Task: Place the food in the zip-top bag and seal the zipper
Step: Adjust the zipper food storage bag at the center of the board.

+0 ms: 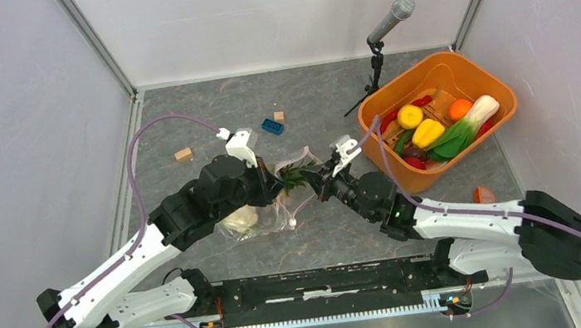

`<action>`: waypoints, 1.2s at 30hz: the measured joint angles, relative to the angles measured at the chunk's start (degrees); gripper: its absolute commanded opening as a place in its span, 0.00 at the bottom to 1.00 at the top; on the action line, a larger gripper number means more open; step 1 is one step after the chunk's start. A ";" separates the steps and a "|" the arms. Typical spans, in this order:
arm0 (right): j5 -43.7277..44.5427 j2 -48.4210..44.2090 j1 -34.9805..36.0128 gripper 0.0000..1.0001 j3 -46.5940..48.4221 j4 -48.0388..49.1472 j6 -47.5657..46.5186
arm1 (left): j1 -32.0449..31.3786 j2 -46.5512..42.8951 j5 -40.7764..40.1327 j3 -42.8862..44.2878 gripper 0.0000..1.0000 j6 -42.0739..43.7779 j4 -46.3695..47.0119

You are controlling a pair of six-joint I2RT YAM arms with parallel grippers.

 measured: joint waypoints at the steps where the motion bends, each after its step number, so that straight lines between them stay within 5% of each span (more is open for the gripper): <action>1: 1.62 1.09 0.68 0.00 -1.29 2.99 -0.04 | 0.00 0.00 0.44 0.17 0.02 -0.55 -0.02; 12: 7.23 12.74 6.54 0.01 -5.03 25.42 -1.88 | 0.00 -0.79 2.14 0.76 0.02 -3.80 0.28; 15: 5.29 13.81 6.75 0.11 -4.85 24.92 -2.84 | 0.00 -1.44 1.81 0.76 0.02 -3.85 0.22; 20: -1.70 14.64 6.58 0.62 -0.26 13.03 -5.66 | 0.02 -3.74 -0.57 0.04 0.02 -3.82 0.02; 29: -13.84 7.65 6.75 0.73 4.37 -9.01 -8.39 | 0.02 -5.20 -2.69 -0.72 0.02 -3.78 -0.94; 36: -9.79 -4.07 6.12 0.74 6.73 -18.34 -7.23 | 0.00 -5.38 -2.67 -1.27 0.02 -3.67 -0.90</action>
